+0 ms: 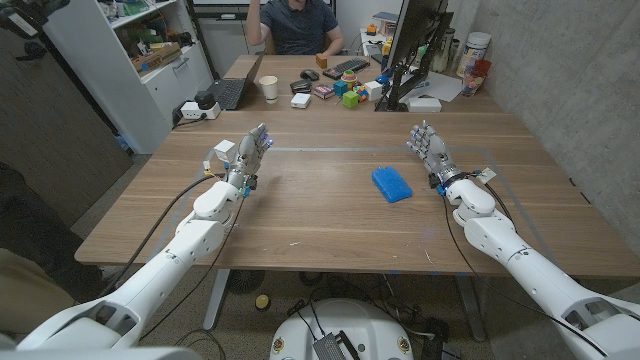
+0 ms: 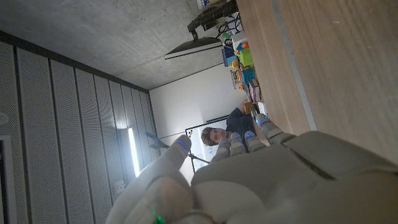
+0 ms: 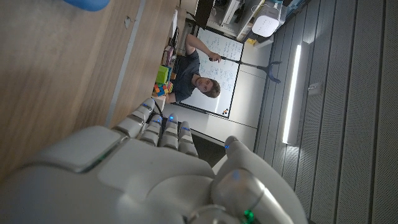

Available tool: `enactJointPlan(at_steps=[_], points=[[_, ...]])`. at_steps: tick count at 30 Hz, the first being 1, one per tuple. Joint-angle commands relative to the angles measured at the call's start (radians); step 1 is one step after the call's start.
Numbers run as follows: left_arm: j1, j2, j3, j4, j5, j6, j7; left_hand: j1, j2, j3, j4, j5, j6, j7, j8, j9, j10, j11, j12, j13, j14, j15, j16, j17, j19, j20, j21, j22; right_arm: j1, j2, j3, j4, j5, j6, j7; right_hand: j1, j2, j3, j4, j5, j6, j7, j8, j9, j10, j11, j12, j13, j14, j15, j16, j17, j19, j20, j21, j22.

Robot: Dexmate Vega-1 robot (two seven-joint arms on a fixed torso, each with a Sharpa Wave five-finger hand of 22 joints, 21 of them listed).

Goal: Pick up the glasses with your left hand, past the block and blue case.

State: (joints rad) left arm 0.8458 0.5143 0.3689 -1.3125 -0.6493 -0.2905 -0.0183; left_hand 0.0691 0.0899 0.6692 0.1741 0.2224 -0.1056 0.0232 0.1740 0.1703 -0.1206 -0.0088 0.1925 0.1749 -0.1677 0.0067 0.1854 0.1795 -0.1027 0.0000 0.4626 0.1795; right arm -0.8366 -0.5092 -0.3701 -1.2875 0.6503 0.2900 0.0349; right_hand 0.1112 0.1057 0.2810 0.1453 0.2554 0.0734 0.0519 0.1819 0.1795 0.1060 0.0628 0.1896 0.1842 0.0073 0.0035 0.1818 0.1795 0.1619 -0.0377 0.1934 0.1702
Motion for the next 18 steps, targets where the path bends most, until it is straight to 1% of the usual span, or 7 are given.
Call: enactJointPlan(at_steps=[1,3,6,9,12,18], points=[[0.032,0.019,-0.016,-0.034,0.006,-0.011,0.013,0.003,0.093,0.006,0.002,0.007,-0.005,-0.001,0.007,0.003,-0.005,0.001,0.006,0.004,-0.011,0.003,0.005,0.001,-0.008,0.001,0.006,0.002,0.007,0.005,-0.002,0.022,0.007,0.016,0.025,-0.001,0.024,0.006,0.001,0.007,0.005,0.001,0.008,0.005,0.009,0.000,0.005,0.004,0.000,0.010,0.007,0.003,0.005,-0.004,0.003,0.002],[0.035,0.020,-0.017,-0.036,0.008,-0.014,0.017,0.002,0.092,0.006,0.002,0.006,-0.003,-0.002,0.008,0.003,-0.002,-0.001,0.007,0.004,-0.004,0.004,0.008,0.001,-0.006,0.002,0.006,0.002,0.007,0.006,-0.001,0.023,0.007,0.017,0.027,-0.001,0.023,0.006,0.000,0.007,0.004,0.001,0.008,0.005,0.009,0.000,0.005,0.004,0.000,0.010,0.007,0.003,0.005,-0.004,0.003,0.002],[0.042,0.025,-0.020,-0.045,0.015,-0.016,0.027,0.002,0.090,0.007,0.001,0.006,0.001,-0.006,0.009,0.003,0.003,-0.005,0.009,0.004,0.002,0.005,0.009,0.001,0.003,0.015,0.008,0.002,0.004,0.004,-0.001,0.023,0.007,0.021,0.029,-0.001,0.023,0.006,0.000,0.007,0.004,0.001,0.008,0.005,0.009,-0.001,0.005,0.004,0.000,0.011,0.007,0.003,0.005,-0.004,0.003,0.002],[0.052,0.031,-0.022,-0.058,0.033,-0.027,0.046,0.002,0.087,0.007,0.000,0.006,0.010,-0.017,0.012,0.003,0.006,-0.005,0.009,0.004,0.014,0.006,0.012,0.001,0.010,0.025,0.008,0.002,0.002,0.003,0.000,0.021,0.007,0.025,0.030,-0.002,0.023,0.006,0.000,0.007,0.005,0.001,0.008,0.005,0.009,0.000,0.005,0.004,0.000,0.010,0.007,0.003,0.005,-0.004,0.003,0.002],[0.063,0.041,-0.025,-0.077,0.056,-0.041,0.065,0.003,0.085,0.008,-0.004,0.006,0.023,-0.029,0.016,0.003,0.015,-0.008,0.012,0.004,0.017,0.004,0.011,0.000,0.013,0.028,0.008,0.002,0.000,0.002,0.001,0.019,0.007,0.027,0.031,-0.002,0.023,0.006,0.000,0.007,0.005,0.000,0.008,0.005,0.009,-0.001,0.005,0.004,0.000,0.011,0.007,0.003,0.005,-0.004,0.003,0.002],[0.084,0.062,-0.033,-0.117,0.078,-0.043,0.088,0.006,0.082,0.010,-0.008,0.007,0.034,-0.040,0.017,0.003,0.026,-0.009,0.014,0.004,0.029,-0.001,0.012,-0.002,0.020,0.028,0.008,0.002,-0.001,0.001,0.001,0.019,0.007,0.030,0.035,-0.002,0.023,0.006,0.000,0.008,0.003,0.000,0.008,0.005,0.009,-0.001,0.005,0.004,0.001,0.010,0.007,0.003,0.006,-0.004,0.003,0.002]])
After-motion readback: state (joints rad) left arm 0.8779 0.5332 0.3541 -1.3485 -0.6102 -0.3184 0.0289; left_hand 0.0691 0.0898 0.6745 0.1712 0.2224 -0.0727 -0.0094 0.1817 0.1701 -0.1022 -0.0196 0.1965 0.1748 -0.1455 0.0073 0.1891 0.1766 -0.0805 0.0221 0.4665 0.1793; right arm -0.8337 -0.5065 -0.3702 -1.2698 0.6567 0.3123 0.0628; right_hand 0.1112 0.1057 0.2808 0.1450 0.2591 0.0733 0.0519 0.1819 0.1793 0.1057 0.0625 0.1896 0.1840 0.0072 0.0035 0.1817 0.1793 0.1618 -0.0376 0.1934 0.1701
